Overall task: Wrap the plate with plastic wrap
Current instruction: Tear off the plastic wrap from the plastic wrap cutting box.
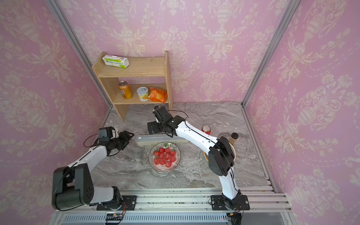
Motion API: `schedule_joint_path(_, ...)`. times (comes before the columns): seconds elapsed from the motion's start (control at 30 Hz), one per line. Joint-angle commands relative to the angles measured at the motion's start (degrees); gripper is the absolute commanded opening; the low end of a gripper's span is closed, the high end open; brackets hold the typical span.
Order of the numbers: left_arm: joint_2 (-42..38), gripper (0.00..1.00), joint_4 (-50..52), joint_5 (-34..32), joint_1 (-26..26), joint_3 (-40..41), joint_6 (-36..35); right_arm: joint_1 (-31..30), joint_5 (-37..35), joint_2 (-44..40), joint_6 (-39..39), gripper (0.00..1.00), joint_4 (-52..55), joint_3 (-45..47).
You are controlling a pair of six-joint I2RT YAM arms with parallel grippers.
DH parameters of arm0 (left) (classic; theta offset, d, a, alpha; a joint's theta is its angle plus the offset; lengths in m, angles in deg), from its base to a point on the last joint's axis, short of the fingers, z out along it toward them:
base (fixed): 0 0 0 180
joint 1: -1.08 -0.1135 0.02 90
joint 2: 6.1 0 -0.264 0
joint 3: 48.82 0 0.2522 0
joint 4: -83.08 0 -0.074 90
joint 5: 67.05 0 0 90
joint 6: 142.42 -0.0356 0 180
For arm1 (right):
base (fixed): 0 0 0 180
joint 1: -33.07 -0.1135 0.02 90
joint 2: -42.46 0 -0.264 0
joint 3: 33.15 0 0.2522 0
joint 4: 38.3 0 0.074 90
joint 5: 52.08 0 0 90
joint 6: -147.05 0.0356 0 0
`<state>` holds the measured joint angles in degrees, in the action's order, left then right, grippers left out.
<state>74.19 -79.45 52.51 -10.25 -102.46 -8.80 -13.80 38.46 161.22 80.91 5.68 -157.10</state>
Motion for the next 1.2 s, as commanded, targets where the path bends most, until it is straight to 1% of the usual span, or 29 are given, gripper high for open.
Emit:
schedule_joint_path(0.0, 3.01, 0.68, -4.57, 4.51, -0.52, -1.54, -1.12, -1.53, 0.78, 7.24, -4.76, 1.00, 3.21, -9.13)
schedule_joint_path(0.1, 6.16, 0.62, -6.84, 4.99, -0.53, -0.99, -0.37, -2.38, 1.02, 13.90, -5.54, 1.00, 4.76, -17.56)
schedule_joint_path(0.2, 8.27, 0.60, -8.30, 5.68, -0.48, -0.81, 0.15, -2.95, 1.29, 19.24, -6.10, 1.00, 6.86, -24.67)
schedule_joint_path(0.3, 9.56, 0.58, -9.30, 5.86, -0.48, -0.47, 0.51, -3.31, 1.40, 22.67, -6.43, 1.00, 8.33, -29.06)
schedule_joint_path(0.4, 10.09, 0.55, -9.33, 5.36, -0.41, -0.12, 0.34, -3.49, 0.76, 24.11, -6.72, 1.00, 8.53, -29.91)
schedule_joint_path(0.5, 10.48, 0.54, -9.07, 4.66, -0.45, 0.24, 0.03, -3.69, 0.38, 24.93, -7.15, 0.96, 8.63, -29.91)
schedule_joint_path(0.63, 10.69, 0.54, -8.97, 4.97, -0.44, 0.93, 0.07, -3.92, 0.17, 26.19, -7.47, 0.94, 9.07, -30.25)
schedule_joint_path(0.9, 8.66, 0.57, -7.64, 6.09, -0.44, 2.08, -0.45, -4.19, 0.21, 29.54, -7.68, 0.93, 10.24, -34.32)
schedule_joint_path(1.07, 9.22, 0.58, -7.57, 7.25, -0.44, 2.44, -0.62, -4.28, -0.24, 30.59, -7.71, 0.93, 10.34, -34.97)
schedule_joint_path(1.17, 9.71, 0.57, -7.30, 6.98, -0.43, 2.61, -0.75, -4.28, -0.66, 30.99, -7.77, 0.90, 10.47, -35.00)
